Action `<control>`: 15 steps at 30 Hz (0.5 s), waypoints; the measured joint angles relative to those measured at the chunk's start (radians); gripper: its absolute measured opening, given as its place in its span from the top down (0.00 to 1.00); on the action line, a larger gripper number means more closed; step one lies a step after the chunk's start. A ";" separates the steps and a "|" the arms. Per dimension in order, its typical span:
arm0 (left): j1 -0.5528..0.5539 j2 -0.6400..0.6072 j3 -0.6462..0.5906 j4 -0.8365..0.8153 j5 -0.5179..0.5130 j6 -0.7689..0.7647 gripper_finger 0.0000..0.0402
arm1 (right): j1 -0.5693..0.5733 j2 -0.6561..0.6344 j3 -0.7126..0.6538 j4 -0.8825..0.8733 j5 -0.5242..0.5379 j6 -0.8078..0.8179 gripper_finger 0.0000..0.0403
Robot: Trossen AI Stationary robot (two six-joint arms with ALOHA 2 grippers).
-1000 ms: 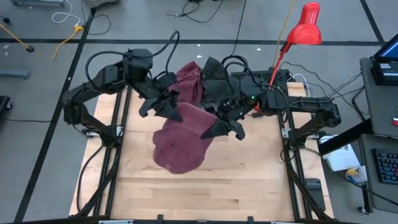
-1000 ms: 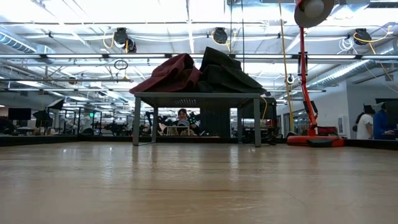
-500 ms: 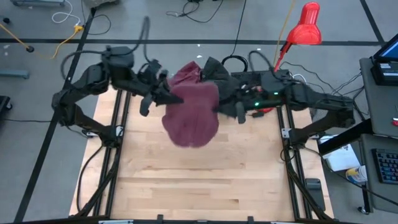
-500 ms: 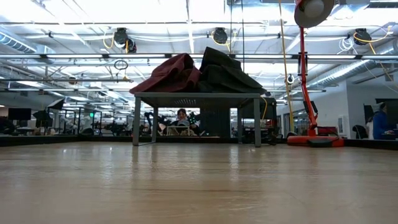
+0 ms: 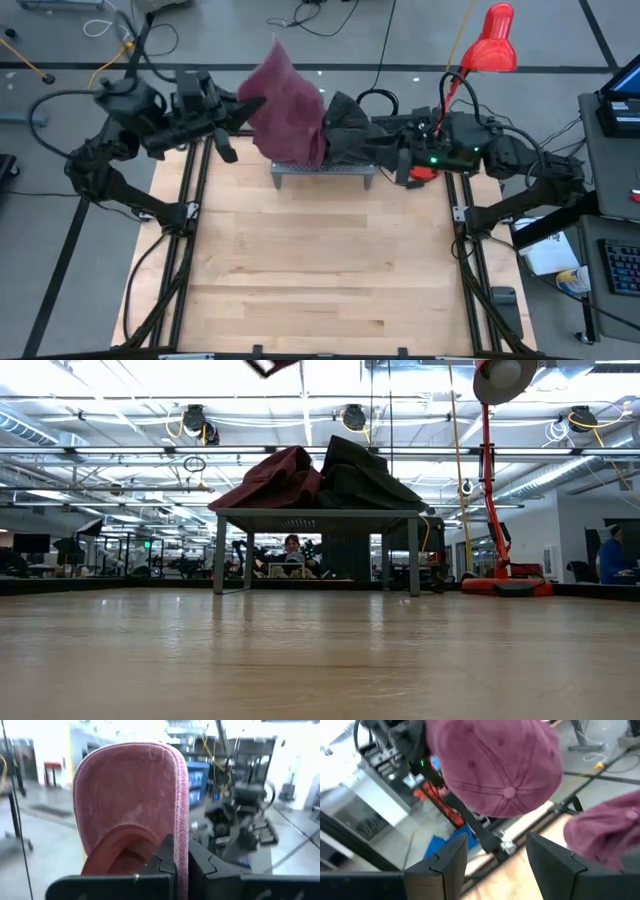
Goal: Pick & Place hat
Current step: Stack the bottom maroon cap on the maroon cap on the shelf
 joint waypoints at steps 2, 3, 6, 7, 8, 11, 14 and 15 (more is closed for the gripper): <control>-0.024 0.000 0.000 0.052 -0.043 0.044 0.98 | -0.003 0.000 -0.030 0.076 0.016 0.004 0.52; -0.036 0.000 0.000 0.072 -0.065 0.063 0.98 | -0.007 0.001 -0.048 0.119 0.024 0.006 0.52; -0.074 0.000 -0.011 0.140 -0.141 0.120 0.98 | -0.022 -0.002 -0.098 0.245 0.022 0.023 0.52; -0.086 0.000 -0.024 0.173 -0.175 0.134 0.98 | -0.029 -0.003 -0.115 0.287 0.023 0.040 0.52; -0.099 -0.002 -0.043 0.211 -0.208 0.150 0.98 | -0.036 -0.005 -0.132 0.325 0.023 0.061 0.52; -0.143 -0.007 -0.122 0.348 -0.281 0.221 0.98 | -0.055 -0.004 -0.176 0.400 0.021 0.117 0.52; -0.171 -0.016 -0.215 0.488 -0.317 0.284 0.98 | -0.072 -0.003 -0.212 0.435 0.021 0.151 0.51; -0.181 -0.020 -0.247 0.528 -0.331 0.293 0.98 | -0.077 -0.003 -0.223 0.449 0.021 0.157 0.51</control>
